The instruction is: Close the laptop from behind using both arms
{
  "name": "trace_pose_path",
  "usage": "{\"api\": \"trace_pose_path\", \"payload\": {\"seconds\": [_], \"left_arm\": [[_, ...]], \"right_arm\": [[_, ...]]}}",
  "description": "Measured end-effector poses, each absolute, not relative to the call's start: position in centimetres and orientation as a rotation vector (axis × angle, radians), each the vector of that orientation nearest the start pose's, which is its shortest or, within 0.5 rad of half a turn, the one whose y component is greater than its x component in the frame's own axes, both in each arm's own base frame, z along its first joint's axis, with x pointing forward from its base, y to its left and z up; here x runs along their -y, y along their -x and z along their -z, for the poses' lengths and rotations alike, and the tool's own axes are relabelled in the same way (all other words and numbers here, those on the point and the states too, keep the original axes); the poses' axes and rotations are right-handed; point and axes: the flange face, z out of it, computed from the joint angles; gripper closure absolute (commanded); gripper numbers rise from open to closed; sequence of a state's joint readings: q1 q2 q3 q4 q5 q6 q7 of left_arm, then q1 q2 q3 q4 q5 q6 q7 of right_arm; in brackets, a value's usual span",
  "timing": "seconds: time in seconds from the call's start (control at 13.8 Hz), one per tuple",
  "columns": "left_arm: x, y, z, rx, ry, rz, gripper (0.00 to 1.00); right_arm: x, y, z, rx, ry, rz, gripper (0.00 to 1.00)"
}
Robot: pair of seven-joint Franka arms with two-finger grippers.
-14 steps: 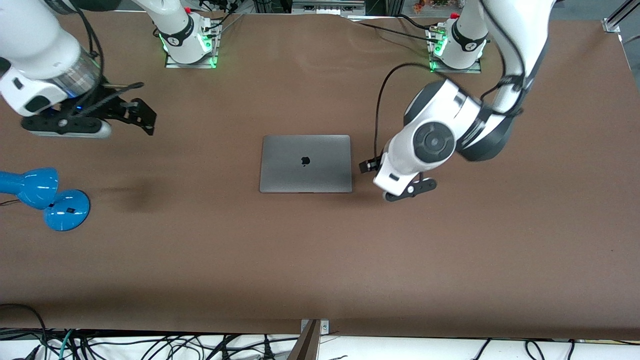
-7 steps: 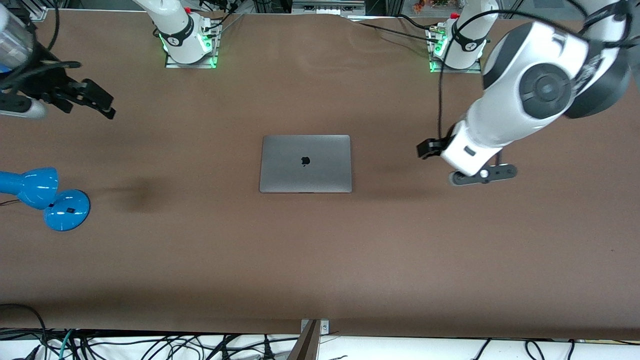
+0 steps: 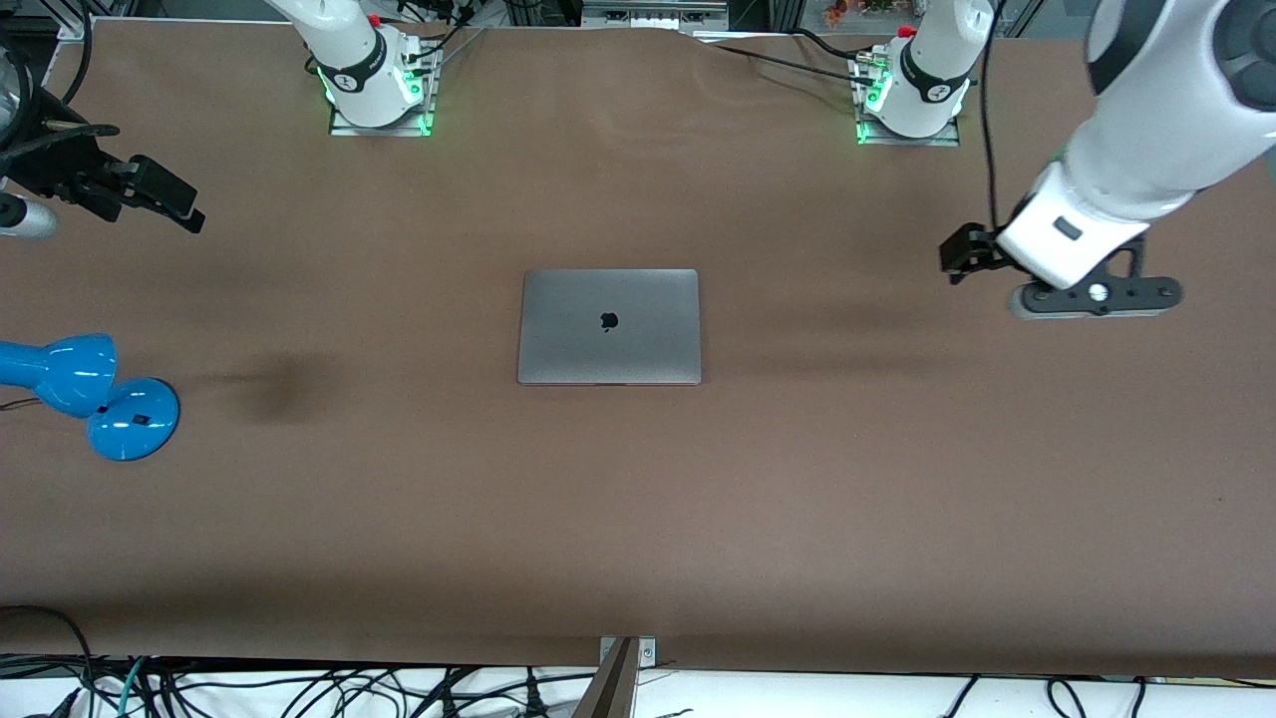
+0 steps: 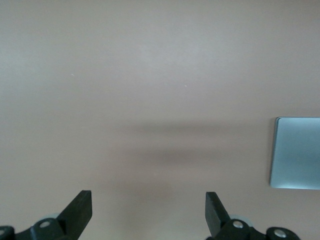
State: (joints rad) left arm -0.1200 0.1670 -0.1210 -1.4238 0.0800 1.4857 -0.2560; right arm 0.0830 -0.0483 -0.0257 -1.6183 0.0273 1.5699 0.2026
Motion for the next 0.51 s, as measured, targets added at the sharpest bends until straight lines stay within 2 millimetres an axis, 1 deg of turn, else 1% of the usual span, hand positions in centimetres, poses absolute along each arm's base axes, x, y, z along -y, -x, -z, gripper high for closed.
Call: {"api": "trace_pose_path", "payload": {"seconds": [0.07,0.15,0.36,0.44,0.51], "left_arm": [[11.9,-58.1,-59.5,0.022,3.054,-0.128,0.00],[11.6,-57.8,-59.8,0.014,3.052,-0.132,0.00],[12.3,-55.8,-60.5,-0.045,3.052,-0.139,0.00],[12.1,-55.1,-60.9,-0.068,3.054,-0.135,0.00],[11.5,-54.6,-61.3,-0.090,3.055,-0.131,0.00]], "right_arm": [[-3.3,-53.8,-62.8,-0.224,3.105,-0.006,0.00],[-3.3,-53.8,-62.8,-0.215,3.106,-0.003,0.00],[-3.2,-54.1,-62.9,-0.185,3.106,0.022,0.00],[-3.1,-54.1,-62.9,-0.184,3.108,0.023,0.00],[-3.0,-54.1,-62.9,-0.186,3.113,0.022,0.00]]}}
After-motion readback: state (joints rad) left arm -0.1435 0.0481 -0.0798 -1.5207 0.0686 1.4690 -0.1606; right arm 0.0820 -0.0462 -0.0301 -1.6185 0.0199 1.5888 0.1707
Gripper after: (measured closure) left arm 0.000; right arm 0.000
